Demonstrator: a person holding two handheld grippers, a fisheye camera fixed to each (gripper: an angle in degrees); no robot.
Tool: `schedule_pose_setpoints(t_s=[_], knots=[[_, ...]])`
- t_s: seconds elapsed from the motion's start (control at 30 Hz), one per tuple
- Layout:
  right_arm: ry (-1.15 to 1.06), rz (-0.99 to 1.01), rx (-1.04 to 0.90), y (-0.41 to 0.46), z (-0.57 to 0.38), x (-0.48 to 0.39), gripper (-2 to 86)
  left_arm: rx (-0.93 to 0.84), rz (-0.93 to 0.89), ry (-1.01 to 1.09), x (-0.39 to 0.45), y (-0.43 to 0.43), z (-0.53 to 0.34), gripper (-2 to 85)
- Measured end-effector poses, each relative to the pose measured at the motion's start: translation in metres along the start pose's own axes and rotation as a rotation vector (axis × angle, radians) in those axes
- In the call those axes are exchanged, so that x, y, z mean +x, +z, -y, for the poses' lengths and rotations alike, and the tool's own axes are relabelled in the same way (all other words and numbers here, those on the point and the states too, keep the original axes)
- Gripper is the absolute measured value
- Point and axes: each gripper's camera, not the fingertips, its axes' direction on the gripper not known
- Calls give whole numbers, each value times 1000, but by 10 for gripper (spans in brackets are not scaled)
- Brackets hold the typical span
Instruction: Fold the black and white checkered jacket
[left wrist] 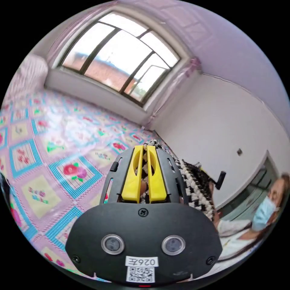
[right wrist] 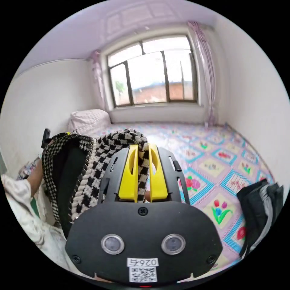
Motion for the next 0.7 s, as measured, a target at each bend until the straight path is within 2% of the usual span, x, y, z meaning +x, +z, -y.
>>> schedule_pose_setpoints(t_s=[0.03,0.07,0.13,0.17,0.33,0.43,0.57,0.63,0.7], knots=[[86,-37,-126,62,9,30,25,-31,-53,-176,-44,36,5,-4],[175,-55,-243,110,13,56,29,-3,-83,-232,-60,48,2,-5],[237,-63,-236,138,14,76,30,104,-178,-302,-89,75,-10,-8],[240,-65,-181,139,16,81,29,82,-180,-281,-91,82,-8,-9],[114,-67,-111,122,21,86,31,-247,144,118,-67,115,-2,-10],[78,-66,-143,114,-5,82,28,-355,304,224,-65,122,-34,-10],[131,-166,-299,130,-72,77,38,-406,472,200,-86,115,-82,-8],[179,-183,-379,140,-99,81,51,-344,606,119,-101,92,-111,-5],[244,-158,-440,148,-120,86,74,-283,613,71,-109,70,-128,4]])
